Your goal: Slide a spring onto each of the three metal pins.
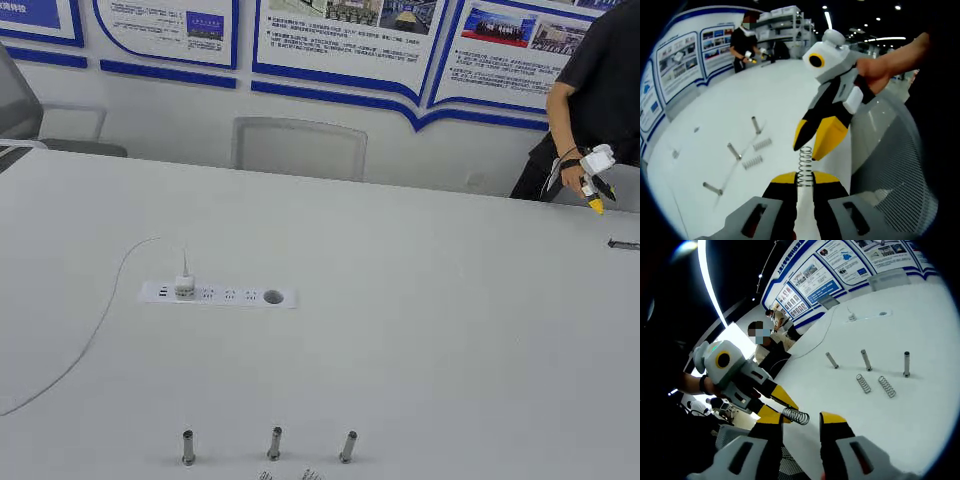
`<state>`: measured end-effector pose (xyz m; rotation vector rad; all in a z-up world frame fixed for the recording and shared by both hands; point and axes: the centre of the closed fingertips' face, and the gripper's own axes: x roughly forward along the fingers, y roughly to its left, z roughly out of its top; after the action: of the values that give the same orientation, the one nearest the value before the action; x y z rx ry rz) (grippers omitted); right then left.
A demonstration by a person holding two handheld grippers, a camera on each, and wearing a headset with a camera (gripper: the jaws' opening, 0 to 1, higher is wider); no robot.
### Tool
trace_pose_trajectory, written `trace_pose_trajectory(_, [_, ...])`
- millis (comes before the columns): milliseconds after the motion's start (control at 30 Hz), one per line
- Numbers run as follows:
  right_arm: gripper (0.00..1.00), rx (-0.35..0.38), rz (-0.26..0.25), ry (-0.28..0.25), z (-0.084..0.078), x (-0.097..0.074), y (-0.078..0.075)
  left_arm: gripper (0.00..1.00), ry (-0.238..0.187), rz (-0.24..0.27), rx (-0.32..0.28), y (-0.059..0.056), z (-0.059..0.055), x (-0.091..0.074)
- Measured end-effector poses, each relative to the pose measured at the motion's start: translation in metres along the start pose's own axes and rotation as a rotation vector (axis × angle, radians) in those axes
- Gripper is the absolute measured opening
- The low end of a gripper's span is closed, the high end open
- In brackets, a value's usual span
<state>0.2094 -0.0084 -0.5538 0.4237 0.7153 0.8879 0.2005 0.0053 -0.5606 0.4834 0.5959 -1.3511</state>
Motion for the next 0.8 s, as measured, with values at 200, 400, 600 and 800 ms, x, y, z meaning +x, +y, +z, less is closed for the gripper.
trace_pose_trajectory(200, [0.25,0.021,0.030,0.002,0.000,0.000,0.004,0.10,-0.012,-0.008,0.021,-0.001,0.008,-0.001])
trace_pose_trajectory(400, [0.16,0.060,0.048,-0.032,0.006,-0.002,0.006,0.10,-0.014,-0.014,0.031,0.001,0.010,-0.002])
trace_pose_trajectory(600, [0.13,0.069,0.073,-0.041,0.013,-0.006,0.010,0.10,-0.018,-0.019,0.045,0.002,0.013,-0.002])
trace_pose_trajectory(800, [0.12,0.057,0.083,-0.040,0.019,-0.008,0.016,0.10,-0.017,-0.016,0.067,0.005,0.017,-0.003])
